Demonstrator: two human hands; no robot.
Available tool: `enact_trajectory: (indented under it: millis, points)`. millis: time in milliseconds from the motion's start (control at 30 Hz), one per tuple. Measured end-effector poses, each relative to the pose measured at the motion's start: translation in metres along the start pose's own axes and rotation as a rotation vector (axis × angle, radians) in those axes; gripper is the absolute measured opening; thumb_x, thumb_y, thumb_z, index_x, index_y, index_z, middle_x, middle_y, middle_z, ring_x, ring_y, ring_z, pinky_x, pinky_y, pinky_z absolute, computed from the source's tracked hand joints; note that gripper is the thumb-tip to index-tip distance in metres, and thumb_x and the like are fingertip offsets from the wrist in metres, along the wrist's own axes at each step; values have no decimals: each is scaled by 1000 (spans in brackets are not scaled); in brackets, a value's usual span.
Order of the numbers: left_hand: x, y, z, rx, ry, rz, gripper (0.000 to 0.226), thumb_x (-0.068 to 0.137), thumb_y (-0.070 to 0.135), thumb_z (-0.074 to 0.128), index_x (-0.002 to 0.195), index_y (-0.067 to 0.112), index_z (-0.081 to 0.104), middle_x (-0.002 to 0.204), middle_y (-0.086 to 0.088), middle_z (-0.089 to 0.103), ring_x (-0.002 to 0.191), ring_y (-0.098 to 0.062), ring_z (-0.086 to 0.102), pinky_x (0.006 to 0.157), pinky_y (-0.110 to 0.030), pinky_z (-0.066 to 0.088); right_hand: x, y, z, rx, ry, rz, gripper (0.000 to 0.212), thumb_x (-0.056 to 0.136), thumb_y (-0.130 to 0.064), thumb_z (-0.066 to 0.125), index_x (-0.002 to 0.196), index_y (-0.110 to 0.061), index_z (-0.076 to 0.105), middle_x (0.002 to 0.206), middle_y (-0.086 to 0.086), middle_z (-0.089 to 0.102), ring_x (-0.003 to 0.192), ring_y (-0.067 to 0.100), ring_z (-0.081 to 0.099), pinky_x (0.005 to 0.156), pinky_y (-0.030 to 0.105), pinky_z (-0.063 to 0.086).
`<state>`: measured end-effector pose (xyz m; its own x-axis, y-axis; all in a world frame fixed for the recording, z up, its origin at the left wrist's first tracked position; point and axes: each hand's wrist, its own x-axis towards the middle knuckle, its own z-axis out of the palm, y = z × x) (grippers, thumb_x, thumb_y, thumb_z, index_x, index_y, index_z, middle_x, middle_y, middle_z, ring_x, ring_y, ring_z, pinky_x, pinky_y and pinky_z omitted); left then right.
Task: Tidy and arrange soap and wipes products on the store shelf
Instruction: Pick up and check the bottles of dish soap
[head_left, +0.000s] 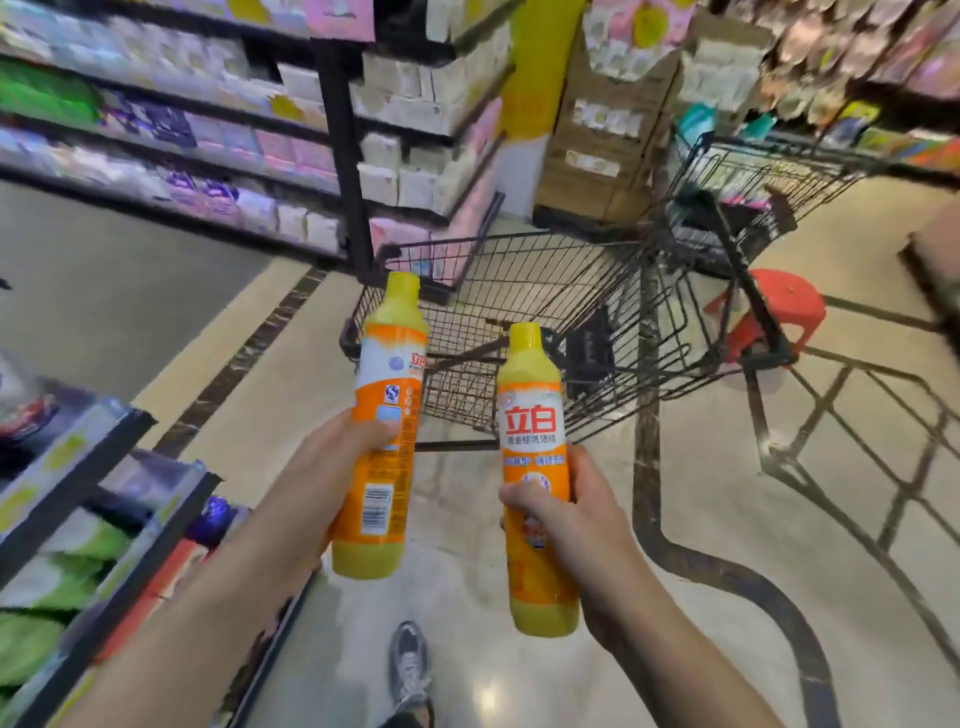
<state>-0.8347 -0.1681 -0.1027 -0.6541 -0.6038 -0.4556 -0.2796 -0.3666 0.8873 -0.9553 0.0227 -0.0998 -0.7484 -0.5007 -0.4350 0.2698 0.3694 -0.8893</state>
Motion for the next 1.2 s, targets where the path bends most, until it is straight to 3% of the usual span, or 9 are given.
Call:
enact_trajectory:
  millis: [133,267,433,567,700,800,1067,1133,1200]
  points:
    - [74,28,13,44,-45,-8,44,75,50,74,114,29,71,102,-7,80,90,-29,79,77,-44,63,62,-23,-4,50,76,33,41,77,-34,83,108,-44,60,90,-15,73,87,13,72,69,31,58]
    - [145,49,28,108,-98,-35,20,93,44,70,111,37,69,99,-2,81,89,-23,80,66,-37,64,121,-44,-12,82,143,53,42,75,-32,85,109,-40,62,93,-13,75,85,12,73,68,31,58]
    - [230,63,60,141,-177,-101,25,83,52,74,106,43,73,104,-1,80,94,-24,79,77,-46,65,205,-63,-34,82,186,85,40,76,-30,86,109,-37,63,89,-12,75,76,9,75,60,27,56]
    - [297,68,96,188,-205,-131,14,84,60,75,97,55,72,103,11,79,90,-11,79,61,-30,62,285,-75,-62,70,184,136,36,78,-30,85,105,-36,62,90,-11,75,72,8,75,54,25,56]
    - [364,70,127,255,-167,-173,24,87,64,71,107,50,71,104,13,79,90,-7,78,67,-28,59,367,-85,-92,18,166,181,35,78,-30,86,102,-34,61,97,-6,73,74,11,74,55,26,56]
    - [411,66,152,276,-153,-198,34,91,63,66,119,44,66,110,15,77,95,-5,76,72,-27,53,424,-79,-107,-45,135,236,42,79,-31,86,113,-31,61,103,-2,73,89,18,73,74,39,61]
    - [534,10,189,364,-191,-342,13,95,50,71,104,41,66,105,17,74,99,-3,69,74,-26,47,558,-10,-106,-243,101,416,45,79,-29,87,115,-25,62,106,-1,71,94,20,70,89,43,58]
    - [561,-18,191,431,-205,-344,9,94,48,72,95,41,66,94,20,74,86,3,70,68,-22,47,586,21,-104,-336,102,461,44,79,-29,87,114,-23,62,108,1,71,97,21,69,91,41,57]
    - [582,-50,188,520,-196,-357,8,94,44,74,94,38,68,97,14,76,85,-4,72,72,-27,56,606,52,-101,-422,97,504,42,79,-29,86,113,-22,62,109,3,71,97,22,68,88,38,56]
